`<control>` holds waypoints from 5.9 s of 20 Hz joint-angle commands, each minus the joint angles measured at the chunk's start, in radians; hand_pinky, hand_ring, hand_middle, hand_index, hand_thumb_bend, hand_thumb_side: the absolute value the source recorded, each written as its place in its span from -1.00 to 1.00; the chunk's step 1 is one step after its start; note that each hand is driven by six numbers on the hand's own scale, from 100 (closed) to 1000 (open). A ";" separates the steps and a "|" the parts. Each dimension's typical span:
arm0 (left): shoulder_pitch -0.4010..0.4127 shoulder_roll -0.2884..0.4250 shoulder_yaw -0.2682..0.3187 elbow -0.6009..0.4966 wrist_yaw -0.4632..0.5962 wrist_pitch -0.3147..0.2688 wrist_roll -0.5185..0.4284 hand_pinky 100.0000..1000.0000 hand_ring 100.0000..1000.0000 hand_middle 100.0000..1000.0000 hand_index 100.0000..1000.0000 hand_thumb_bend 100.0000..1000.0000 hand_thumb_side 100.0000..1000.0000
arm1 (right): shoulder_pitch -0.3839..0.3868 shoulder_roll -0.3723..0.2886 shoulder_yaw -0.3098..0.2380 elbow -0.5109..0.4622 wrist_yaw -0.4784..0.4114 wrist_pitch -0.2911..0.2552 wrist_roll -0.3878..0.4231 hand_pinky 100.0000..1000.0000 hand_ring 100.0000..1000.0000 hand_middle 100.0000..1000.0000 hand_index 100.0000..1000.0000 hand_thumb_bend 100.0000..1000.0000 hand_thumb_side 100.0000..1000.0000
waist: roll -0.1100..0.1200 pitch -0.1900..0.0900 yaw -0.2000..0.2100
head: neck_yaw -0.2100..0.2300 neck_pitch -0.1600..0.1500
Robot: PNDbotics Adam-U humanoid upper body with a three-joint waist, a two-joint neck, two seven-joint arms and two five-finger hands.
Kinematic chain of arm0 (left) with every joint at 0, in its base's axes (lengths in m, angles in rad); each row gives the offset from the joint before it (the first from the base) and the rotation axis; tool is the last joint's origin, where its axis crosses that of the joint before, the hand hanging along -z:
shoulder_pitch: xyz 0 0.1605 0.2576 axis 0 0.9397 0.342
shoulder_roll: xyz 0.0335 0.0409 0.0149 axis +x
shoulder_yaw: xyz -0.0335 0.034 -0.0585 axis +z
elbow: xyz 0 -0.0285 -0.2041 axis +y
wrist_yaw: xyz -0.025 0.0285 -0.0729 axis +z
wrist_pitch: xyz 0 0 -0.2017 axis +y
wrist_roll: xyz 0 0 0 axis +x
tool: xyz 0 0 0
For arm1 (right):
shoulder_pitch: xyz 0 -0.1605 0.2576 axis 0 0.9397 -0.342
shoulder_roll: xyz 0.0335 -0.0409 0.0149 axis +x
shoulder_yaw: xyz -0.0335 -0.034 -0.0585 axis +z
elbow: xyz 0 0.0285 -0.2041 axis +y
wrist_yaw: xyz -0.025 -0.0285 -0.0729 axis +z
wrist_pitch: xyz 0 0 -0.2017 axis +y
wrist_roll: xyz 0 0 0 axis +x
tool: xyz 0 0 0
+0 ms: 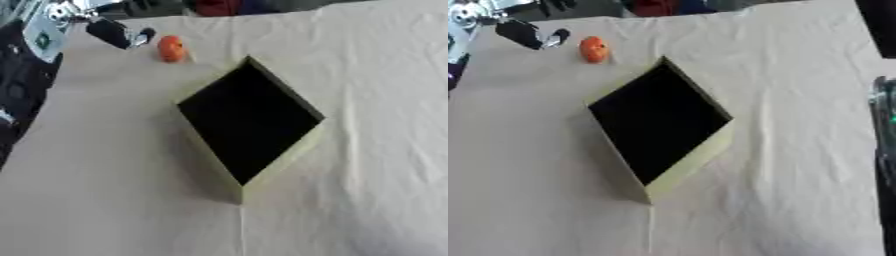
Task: Pick up objects on the table and place them in the box.
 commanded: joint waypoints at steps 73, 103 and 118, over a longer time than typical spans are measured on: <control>-0.030 -0.042 0.074 0.115 -0.491 0.202 0.314 -0.03 0.37 0.19 0.47 -0.76 -1.00 | -0.050 -0.029 0.008 -0.015 -0.047 -0.004 -0.005 0.30 0.64 0.18 0.48 -1.00 0.49 | 0.035 0.077 -0.077 | 0.038 -0.080; -0.025 -0.014 -0.040 -0.317 -0.171 0.140 0.278 -0.42 0.09 0.01 0.27 -1.00 -0.70 | -0.025 -0.004 -0.009 -0.015 -0.022 -0.012 -0.014 0.32 0.64 0.19 0.49 -1.00 0.46 | 0.019 0.016 -0.038 | -0.003 -0.011; 0.141 -0.123 -0.242 -0.737 0.026 0.133 0.075 -0.44 0.06 0.01 0.26 -1.00 -0.41 | -0.025 0.007 -0.012 -0.015 -0.008 -0.010 -0.012 0.34 0.64 0.19 0.49 -1.00 0.45 | -0.003 -0.008 -0.005 | 0.003 0.023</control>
